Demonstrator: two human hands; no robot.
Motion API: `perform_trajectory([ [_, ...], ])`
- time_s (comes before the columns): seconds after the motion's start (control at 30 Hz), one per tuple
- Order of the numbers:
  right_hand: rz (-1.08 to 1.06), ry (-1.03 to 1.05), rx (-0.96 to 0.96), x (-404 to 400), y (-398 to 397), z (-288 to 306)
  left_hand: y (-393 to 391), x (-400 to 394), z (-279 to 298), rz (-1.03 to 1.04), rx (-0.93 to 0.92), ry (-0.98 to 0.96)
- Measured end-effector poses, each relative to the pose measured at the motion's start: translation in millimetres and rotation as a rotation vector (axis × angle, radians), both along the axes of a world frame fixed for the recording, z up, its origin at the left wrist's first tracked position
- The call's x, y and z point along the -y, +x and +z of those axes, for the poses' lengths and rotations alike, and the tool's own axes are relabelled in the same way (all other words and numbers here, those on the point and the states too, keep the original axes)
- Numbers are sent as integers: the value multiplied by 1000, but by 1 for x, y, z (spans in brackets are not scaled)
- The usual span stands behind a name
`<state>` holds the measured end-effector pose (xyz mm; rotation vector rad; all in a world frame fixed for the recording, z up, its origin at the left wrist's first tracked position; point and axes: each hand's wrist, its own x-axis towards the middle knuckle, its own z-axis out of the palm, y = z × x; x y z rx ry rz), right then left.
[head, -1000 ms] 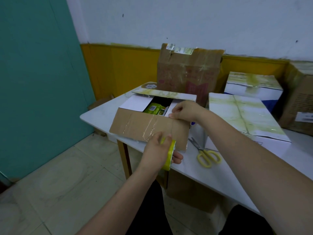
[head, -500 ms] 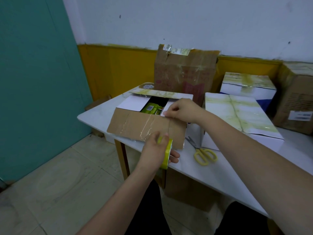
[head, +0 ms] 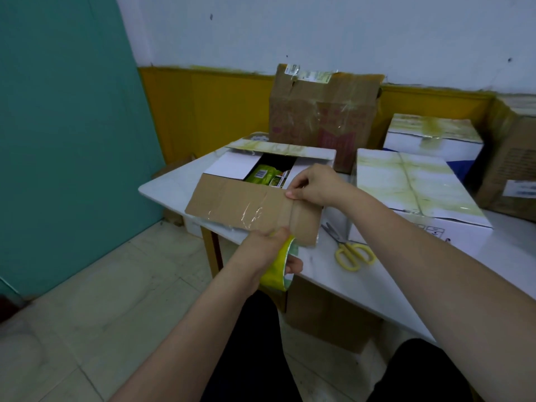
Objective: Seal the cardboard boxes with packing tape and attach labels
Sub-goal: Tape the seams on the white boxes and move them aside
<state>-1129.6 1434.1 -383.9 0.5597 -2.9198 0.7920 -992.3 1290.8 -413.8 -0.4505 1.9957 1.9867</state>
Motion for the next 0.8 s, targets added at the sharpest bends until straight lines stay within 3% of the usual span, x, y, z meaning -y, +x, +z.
perform_trajectory([
  [0.33,3,-149,-41,-5,5,-16,-1,10,8,-158,227,443],
  [0.47,-243,-249,-433,-10,33,-32,-2,12,3,-150,217,445],
  [0.53,-415,-334,-502,-14,61,-35,-3,13,3,-159,192,433],
  [0.67,-435,-321,-61,-12,83,-36,-4,12,3,-134,143,420],
  [0.8,-488,-906,448,5,88,-27,-7,12,1,-158,60,399],
])
